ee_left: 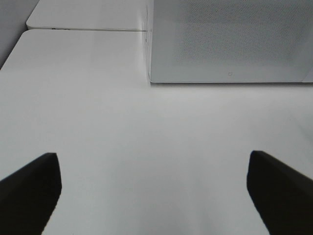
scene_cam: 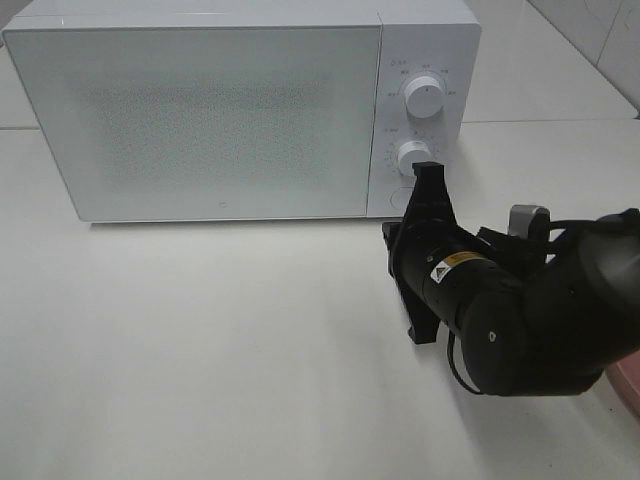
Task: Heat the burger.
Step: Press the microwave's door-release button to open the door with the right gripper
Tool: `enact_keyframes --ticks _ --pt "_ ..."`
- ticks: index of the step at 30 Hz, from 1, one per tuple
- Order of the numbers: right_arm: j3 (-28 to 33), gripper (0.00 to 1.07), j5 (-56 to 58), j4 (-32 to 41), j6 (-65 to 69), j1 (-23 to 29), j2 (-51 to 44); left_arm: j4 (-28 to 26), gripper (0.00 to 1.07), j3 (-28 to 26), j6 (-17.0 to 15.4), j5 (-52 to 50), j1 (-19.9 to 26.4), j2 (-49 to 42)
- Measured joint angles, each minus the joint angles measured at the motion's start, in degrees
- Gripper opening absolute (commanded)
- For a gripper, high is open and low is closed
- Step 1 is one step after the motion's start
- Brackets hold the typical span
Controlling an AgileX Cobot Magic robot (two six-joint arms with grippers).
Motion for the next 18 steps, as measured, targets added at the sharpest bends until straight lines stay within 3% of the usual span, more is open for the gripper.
enact_keyframes --ticks 18 --pt "-5.0 0.00 4.8 -3.4 -0.5 -8.0 1.8 0.1 0.98 0.0 0.0 0.0 0.0 0.0"
